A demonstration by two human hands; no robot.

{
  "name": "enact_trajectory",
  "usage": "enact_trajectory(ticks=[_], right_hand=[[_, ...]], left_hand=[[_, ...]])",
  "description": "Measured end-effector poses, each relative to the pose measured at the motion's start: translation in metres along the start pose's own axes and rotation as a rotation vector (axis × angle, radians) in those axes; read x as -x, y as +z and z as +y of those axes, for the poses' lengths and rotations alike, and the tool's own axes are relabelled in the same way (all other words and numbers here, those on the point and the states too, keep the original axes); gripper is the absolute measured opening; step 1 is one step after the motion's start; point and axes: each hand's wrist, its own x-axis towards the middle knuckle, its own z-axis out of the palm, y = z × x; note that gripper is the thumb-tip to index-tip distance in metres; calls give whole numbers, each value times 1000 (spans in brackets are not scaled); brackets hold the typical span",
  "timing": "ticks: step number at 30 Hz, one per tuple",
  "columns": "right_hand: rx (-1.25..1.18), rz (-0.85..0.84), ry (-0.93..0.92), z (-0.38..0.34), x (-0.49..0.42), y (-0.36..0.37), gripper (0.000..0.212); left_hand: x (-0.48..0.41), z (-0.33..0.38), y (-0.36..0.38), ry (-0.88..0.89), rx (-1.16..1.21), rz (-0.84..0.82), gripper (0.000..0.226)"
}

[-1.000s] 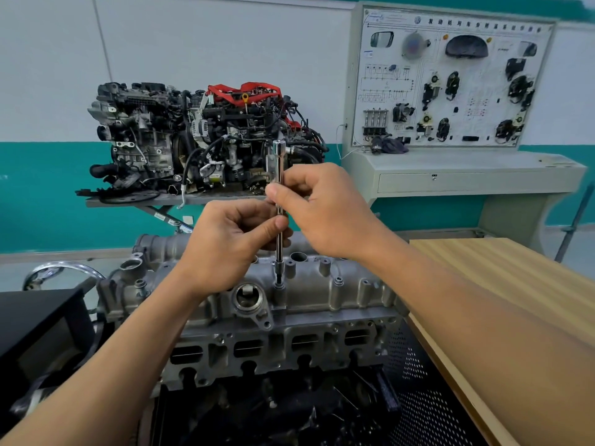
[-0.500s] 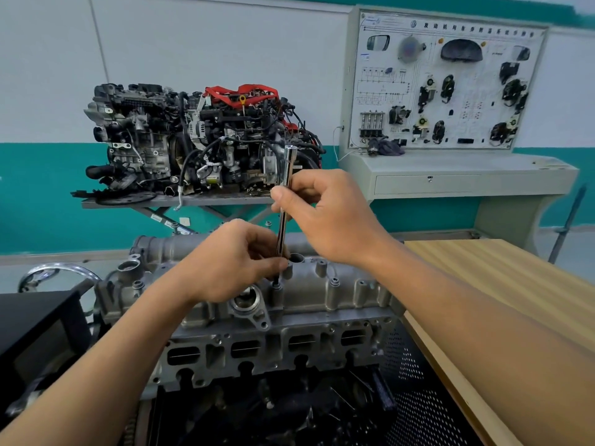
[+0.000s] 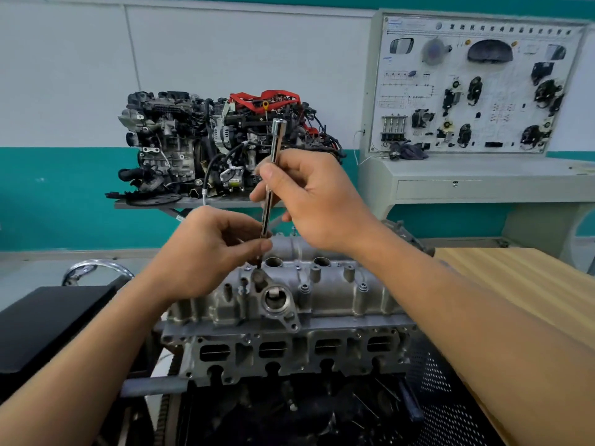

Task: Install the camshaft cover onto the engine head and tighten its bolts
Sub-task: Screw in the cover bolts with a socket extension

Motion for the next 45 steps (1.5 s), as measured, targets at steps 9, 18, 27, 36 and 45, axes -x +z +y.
enact_trajectory(ticks=[9, 18, 27, 36, 45], right_hand=[[-112, -68, -19, -5, -16, 42, 21], [-89, -44, -26, 5, -15, 48, 29], [-365, 47, 57, 27, 1, 63, 25], [-564, 136, 65, 34, 4, 86, 13], [-709, 67, 98, 43, 4, 84, 20]], left_hand=[[20, -22, -20, -31, 135, 98, 21], [20, -30, -1, -74, 223, 118, 21], [23, -39, 3, -70, 204, 82, 16], [20, -31, -4, -120, 329, 16, 41], [14, -40, -8, -137, 392, 14, 22]])
